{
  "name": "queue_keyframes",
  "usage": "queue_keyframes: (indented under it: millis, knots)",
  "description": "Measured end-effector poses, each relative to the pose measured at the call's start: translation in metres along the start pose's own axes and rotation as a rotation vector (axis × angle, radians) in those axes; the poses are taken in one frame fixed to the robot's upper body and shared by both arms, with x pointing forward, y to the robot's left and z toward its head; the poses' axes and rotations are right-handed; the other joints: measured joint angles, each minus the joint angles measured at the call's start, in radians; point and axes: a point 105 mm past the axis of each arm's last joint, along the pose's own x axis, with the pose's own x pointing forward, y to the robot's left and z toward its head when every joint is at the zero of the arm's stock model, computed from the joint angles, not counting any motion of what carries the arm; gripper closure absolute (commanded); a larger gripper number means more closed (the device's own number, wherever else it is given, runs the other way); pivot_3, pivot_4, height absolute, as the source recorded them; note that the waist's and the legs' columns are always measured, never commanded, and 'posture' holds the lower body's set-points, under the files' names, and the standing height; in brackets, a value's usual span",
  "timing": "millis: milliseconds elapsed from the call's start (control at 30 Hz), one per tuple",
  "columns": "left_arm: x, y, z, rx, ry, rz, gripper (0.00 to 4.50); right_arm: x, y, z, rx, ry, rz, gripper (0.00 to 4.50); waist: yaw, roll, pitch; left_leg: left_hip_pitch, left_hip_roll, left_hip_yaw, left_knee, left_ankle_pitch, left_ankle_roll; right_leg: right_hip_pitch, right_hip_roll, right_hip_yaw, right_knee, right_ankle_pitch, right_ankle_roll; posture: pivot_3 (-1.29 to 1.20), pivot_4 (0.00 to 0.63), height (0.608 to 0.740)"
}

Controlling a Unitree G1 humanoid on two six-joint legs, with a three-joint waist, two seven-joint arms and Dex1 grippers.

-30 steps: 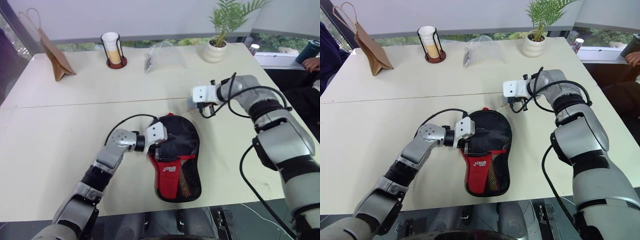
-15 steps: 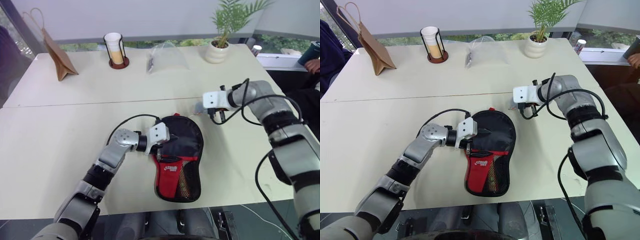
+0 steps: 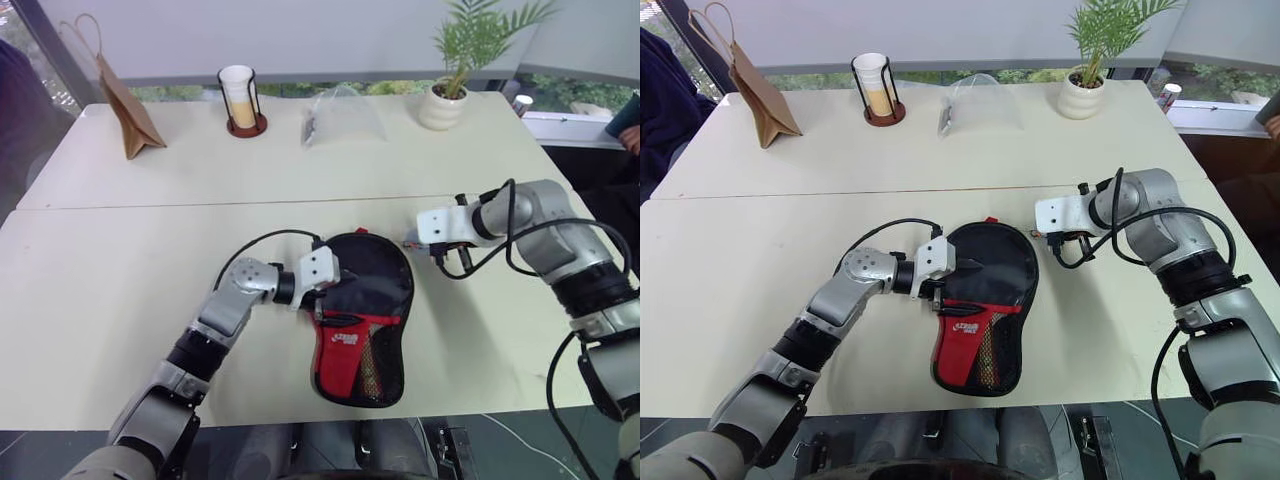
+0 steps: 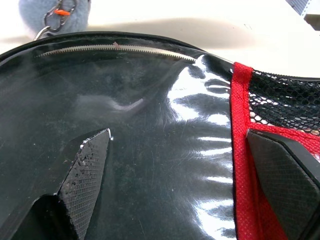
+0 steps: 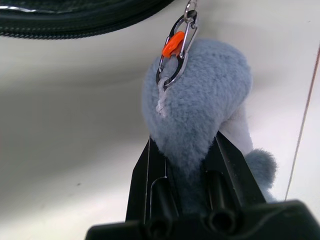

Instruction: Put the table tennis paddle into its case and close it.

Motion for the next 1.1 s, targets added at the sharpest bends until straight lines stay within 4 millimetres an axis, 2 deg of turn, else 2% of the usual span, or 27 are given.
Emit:
queue_keyframes:
  millis: [400, 767, 1100]
  knots:
    - [0.01, 0.003, 0.001, 0.024, 0.059, -0.051, 0.0, -0.002, 0.008, -0.015, 0.025, 0.056, 0.01, 4.19, 0.026, 0.0, 0.0, 0.005, -0.001, -0.001, 0.0, -0.001, 0.001, 0.006, -0.001, -0.002, -0.002, 0.0, 0.0, 0.0, 0.15, 0.734]
    - [0.014, 0.003, 0.002, 0.028, 0.078, -0.065, 0.0, -0.017, 0.039, -0.036, 0.049, 0.108, 0.043, 4.19, 0.034, -0.001, -0.001, 0.006, -0.002, -0.001, 0.001, -0.002, 0.002, 0.009, -0.002, -0.002, -0.003, -0.002, -0.002, 0.0, 0.15, 0.734]
    - [0.017, 0.0, 0.002, 0.024, 0.083, -0.07, 0.0, -0.031, 0.07, -0.041, 0.067, 0.121, 0.103, 4.19, 0.049, -0.002, -0.002, 0.006, -0.001, -0.002, 0.001, -0.002, 0.003, 0.009, -0.003, -0.002, -0.004, -0.003, -0.001, 0.0, 0.15, 0.734]
